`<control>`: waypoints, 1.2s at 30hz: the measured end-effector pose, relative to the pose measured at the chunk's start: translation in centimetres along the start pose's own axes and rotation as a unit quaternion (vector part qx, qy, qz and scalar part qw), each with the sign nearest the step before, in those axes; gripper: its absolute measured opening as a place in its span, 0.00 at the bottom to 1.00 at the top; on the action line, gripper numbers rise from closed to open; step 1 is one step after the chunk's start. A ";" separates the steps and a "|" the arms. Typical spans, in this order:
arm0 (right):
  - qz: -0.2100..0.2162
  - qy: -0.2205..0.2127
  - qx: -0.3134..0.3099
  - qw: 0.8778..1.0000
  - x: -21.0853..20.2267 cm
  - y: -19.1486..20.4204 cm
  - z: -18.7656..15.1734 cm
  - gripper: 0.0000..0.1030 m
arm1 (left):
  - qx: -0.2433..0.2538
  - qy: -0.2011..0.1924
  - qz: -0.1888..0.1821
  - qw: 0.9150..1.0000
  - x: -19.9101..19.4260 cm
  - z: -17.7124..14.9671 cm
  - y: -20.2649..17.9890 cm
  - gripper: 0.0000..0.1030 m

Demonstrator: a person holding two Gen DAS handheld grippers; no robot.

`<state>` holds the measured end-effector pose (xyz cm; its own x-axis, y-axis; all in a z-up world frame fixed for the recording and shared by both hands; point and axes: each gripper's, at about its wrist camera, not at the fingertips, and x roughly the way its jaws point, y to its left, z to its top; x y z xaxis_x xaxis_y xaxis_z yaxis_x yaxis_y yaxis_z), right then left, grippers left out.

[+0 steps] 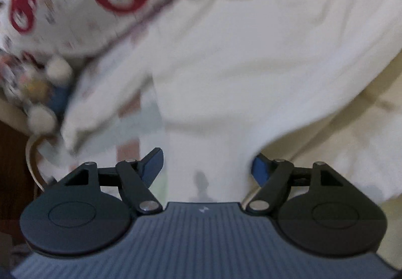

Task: Fold clothes

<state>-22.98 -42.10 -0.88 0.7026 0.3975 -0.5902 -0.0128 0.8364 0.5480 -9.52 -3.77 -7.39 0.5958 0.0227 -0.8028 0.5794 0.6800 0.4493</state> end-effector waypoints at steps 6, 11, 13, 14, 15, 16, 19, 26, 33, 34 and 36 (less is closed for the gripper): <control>-0.059 0.045 -0.063 0.995 1.4 -0.1 1.0 0.07 | 0.042 0.035 -0.009 0.998 2.1 -1.5 1.2 0.72; -0.080 0.075 -0.090 0.990 1.9 -0.2 1.5 0.07 | 0.042 0.045 -0.045 0.997 2.4 -1.7 2.1 0.72; -0.084 0.077 -0.093 0.989 1.9 -0.4 1.8 0.07 | 0.039 0.047 -0.051 0.997 2.5 -1.9 2.7 0.72; -0.086 0.076 -0.094 0.989 1.9 -0.4 1.9 0.07 | 0.036 0.047 -0.050 0.997 2.4 -2.1 3.1 0.52; -0.087 0.075 -0.095 0.989 1.9 -0.5 2.1 0.07 | 0.036 0.045 -0.042 0.997 2.3 -2.3 3.3 0.38; -0.088 0.074 -0.096 0.989 1.8 -0.6 2.2 0.07 | 0.036 0.039 -0.036 0.998 2.2 -2.5 3.3 0.18; -0.089 0.084 -0.088 0.989 2.3 -1.0 2.0 0.07 | 0.026 0.010 -0.021 0.999 1.3 -2.6 3.7 0.10; -0.049 0.132 -0.008 0.990 3.6 -3.1 0.8 0.11 | -0.029 0.011 -0.091 0.995 1.5 -2.9 6.7 0.14; -0.050 0.186 0.015 0.981 5.4 -3.5 -2.0 0.46 | -0.017 0.101 -0.130 0.986 4.6 -5.4 7.1 0.38; -0.051 0.190 0.018 0.980 5.6 -3.7 -2.3 0.46 | -0.035 0.105 -0.141 0.984 4.9 -5.8 7.6 0.38; -0.046 0.185 0.040 0.981 6.0 -4.3 -2.6 0.46 | -0.073 0.106 -0.150 0.980 5.3 -6.1 8.6 0.40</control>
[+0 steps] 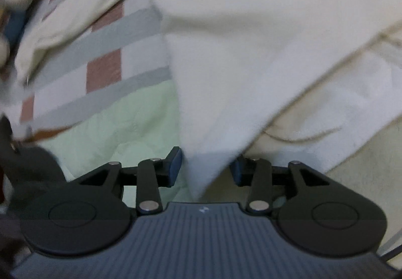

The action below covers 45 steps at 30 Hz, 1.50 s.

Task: Fold clothes
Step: 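Grasp the fleece edge with the left gripper while the right gripper holds the hem, then open both grippers and release the cream fleece onto the bed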

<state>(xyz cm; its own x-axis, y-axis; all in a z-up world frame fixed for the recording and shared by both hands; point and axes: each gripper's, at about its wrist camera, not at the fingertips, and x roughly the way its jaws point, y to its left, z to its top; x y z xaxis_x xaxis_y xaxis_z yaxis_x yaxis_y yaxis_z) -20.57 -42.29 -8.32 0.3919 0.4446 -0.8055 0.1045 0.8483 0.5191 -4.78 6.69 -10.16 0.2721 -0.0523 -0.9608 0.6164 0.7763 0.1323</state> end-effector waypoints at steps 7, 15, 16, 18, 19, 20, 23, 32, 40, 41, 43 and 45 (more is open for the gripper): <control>0.023 -0.047 -0.114 0.992 -2.2 3.0 -0.4 0.08 | -0.026 -0.105 0.074 0.991 -4.4 -0.8 0.0 0.08; -0.004 -0.102 -0.117 0.988 -9.3 3.9 -4.5 0.07 | -0.210 -0.253 0.032 0.944 -12.5 -4.4 3.4 0.04; -0.011 -0.076 -0.090 0.993 -8.0 3.0 -5.3 0.07 | -0.220 -0.245 0.024 0.944 -11.8 -4.7 3.4 0.04; 0.008 -0.074 -0.048 0.996 -7.1 1.5 -6.2 0.07 | -0.229 -0.233 0.017 0.945 -10.7 -5.2 3.2 0.04; 0.015 -0.085 -0.038 0.995 -7.3 1.2 -6.2 0.07 | -0.230 -0.228 0.017 0.946 -10.3 -5.4 3.0 0.04; 0.016 -0.095 -0.047 0.994 -7.6 1.5 -6.0 0.07 | -0.229 -0.225 0.017 0.947 -10.0 -5.4 2.9 0.04; 0.018 -0.121 -0.077 0.990 -8.4 2.7 -5.4 0.07 | -0.215 -0.234 0.037 0.947 -10.8 -5.1 2.4 0.04; 0.192 -0.228 -0.006 0.955 -16.2 2.1 -3.6 0.09 | -0.225 -0.316 0.041 0.921 -20.0 -7.1 2.4 0.04; 0.103 -0.119 -0.015 0.987 -13.5 1.9 -9.0 0.08 | -0.199 -0.197 0.042 0.959 -16.0 -10.5 0.6 0.04; 0.107 -0.110 0.003 0.988 -12.5 1.3 -9.2 0.08 | -0.195 -0.178 0.040 0.964 -15.0 -10.4 0.3 0.04; 0.105 -0.106 0.018 0.989 -11.5 0.7 -9.1 0.08 | -0.190 -0.163 0.038 0.968 -14.1 -10.3 -0.2 0.04; 0.090 -0.104 0.008 0.990 -11.5 0.9 -8.8 0.08 | -0.182 -0.157 0.040 0.970 -13.9 -10.2 -0.6 0.04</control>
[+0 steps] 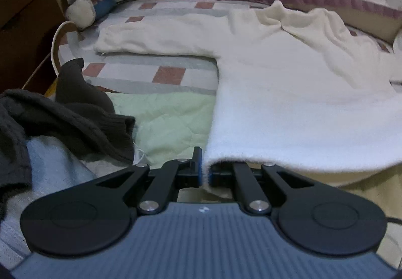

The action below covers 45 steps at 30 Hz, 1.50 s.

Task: Fold clothes

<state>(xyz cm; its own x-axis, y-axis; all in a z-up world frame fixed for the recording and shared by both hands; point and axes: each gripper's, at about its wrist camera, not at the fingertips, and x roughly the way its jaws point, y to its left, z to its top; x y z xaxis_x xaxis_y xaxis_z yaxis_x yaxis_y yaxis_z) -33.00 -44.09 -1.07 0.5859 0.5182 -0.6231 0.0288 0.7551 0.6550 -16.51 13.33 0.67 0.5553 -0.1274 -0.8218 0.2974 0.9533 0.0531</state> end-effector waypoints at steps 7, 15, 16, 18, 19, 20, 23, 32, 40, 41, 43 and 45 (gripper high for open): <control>0.001 0.032 -0.065 0.997 -1.2 1.6 1.9 0.21 | 0.008 0.029 0.011 0.999 -2.5 1.0 0.4 0.33; 0.099 0.021 -0.149 0.984 -6.5 3.1 11.5 0.54 | 0.075 -0.045 -0.010 0.996 -9.0 8.1 0.0 0.63; 0.105 0.012 -0.150 0.983 -6.8 3.2 12.8 0.58 | 0.072 -0.049 -0.019 0.996 -8.5 9.1 -0.4 0.65; 0.066 0.015 -0.163 0.984 -5.6 3.5 16.3 0.60 | 0.086 -0.053 -0.032 0.994 -6.5 11.4 -2.1 0.65; 0.038 0.020 -0.174 0.984 -4.6 3.8 18.3 0.60 | 0.101 -0.054 -0.037 0.993 -5.0 12.8 -3.1 0.65; 0.006 0.026 -0.190 0.982 -3.0 4.2 20.5 0.60 | 0.115 -0.057 -0.041 0.991 -3.4 14.2 -4.1 0.65; -0.067 0.028 -0.216 0.974 3.0 4.5 27.5 0.60 | 0.126 -0.067 -0.059 0.988 2.3 19.3 -7.3 0.65; -0.174 0.014 -0.228 0.958 24.7 0.4 38.4 0.59 | 0.063 -0.059 -0.103 0.991 21.5 32.0 -14.7 0.65; -0.140 0.012 -0.086 0.986 31.2 -6.1 40.4 0.58 | 0.005 -0.043 -0.152 0.987 35.1 37.5 -17.6 0.64; -0.136 0.010 -0.080 0.987 31.4 -6.4 40.5 0.58 | -0.007 -0.036 -0.161 0.986 36.4 37.7 -17.9 0.64; -0.129 0.006 -0.067 0.989 31.8 -7.0 40.8 0.58 | -0.014 -0.030 -0.171 0.985 38.1 37.5 -18.5 0.61; -0.122 0.002 -0.055 0.991 32.2 -7.6 41.1 0.58 | 0.001 -0.026 -0.182 0.983 39.1 36.9 -19.1 0.19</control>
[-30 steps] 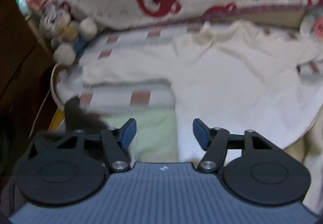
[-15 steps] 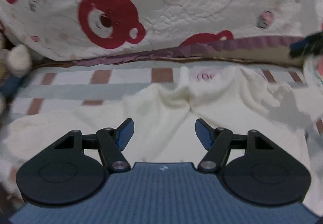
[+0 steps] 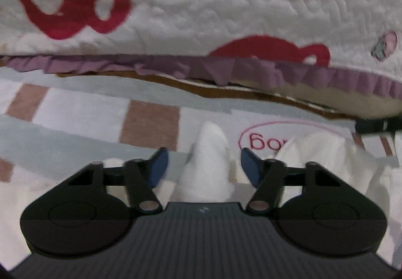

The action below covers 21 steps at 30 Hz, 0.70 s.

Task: Fold clothes

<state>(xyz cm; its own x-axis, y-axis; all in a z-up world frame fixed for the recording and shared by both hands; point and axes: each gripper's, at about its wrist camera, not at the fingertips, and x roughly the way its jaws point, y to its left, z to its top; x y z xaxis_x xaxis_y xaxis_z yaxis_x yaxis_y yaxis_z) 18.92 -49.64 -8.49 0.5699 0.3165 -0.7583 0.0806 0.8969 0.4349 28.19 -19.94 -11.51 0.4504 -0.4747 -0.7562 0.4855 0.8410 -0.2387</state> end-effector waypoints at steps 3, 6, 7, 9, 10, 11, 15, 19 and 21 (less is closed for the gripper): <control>0.026 0.026 0.006 0.999 1.1 0.1 0.3 0.58 | -0.041 -0.010 -0.030 0.999 -0.6 -1.3 0.3 0.09; 0.036 0.056 -0.099 0.993 1.8 2.4 -1.0 0.50 | -0.172 -0.061 -0.130 0.975 -3.6 -3.5 1.9 0.09; 0.037 0.067 -0.143 0.987 2.0 3.2 -1.7 0.27 | -0.240 -0.069 -0.178 0.952 -4.3 -4.9 3.3 0.10; 0.019 0.089 -0.234 0.968 2.3 4.5 -4.0 0.10 | -0.324 -0.072 -0.223 0.917 -5.4 -7.4 4.9 0.10; 0.023 0.091 -0.252 0.963 2.1 4.7 -5.1 0.10 | -0.352 -0.070 -0.231 0.904 -5.8 -8.6 5.4 0.10; 0.027 0.094 -0.270 0.958 1.9 4.8 -6.3 0.10 | -0.367 -0.067 -0.232 0.898 -6.3 -9.5 5.6 0.09; 0.017 0.136 -0.334 0.933 0.8 5.9 -10.6 0.10 | -0.337 -0.036 -0.205 0.918 -7.8 -11.3 3.3 0.09; -0.008 0.151 -0.413 0.898 -1.6 9.1 -11.4 0.12 | -0.324 -0.041 -0.173 0.929 -10.0 -13.8 1.9 0.10; -0.017 0.133 -0.450 0.883 -3.4 11.2 -10.8 0.14 | -0.309 -0.067 -0.148 0.937 -10.5 -14.9 1.8 0.10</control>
<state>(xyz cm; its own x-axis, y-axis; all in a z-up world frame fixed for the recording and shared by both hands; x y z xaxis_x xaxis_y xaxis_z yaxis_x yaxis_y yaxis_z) 9.05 -37.30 -6.33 0.3581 0.2397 -0.9024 -0.6566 0.7517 -0.0609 13.14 -9.61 -13.07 0.4744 -0.7039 -0.5287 0.0951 0.6380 -0.7642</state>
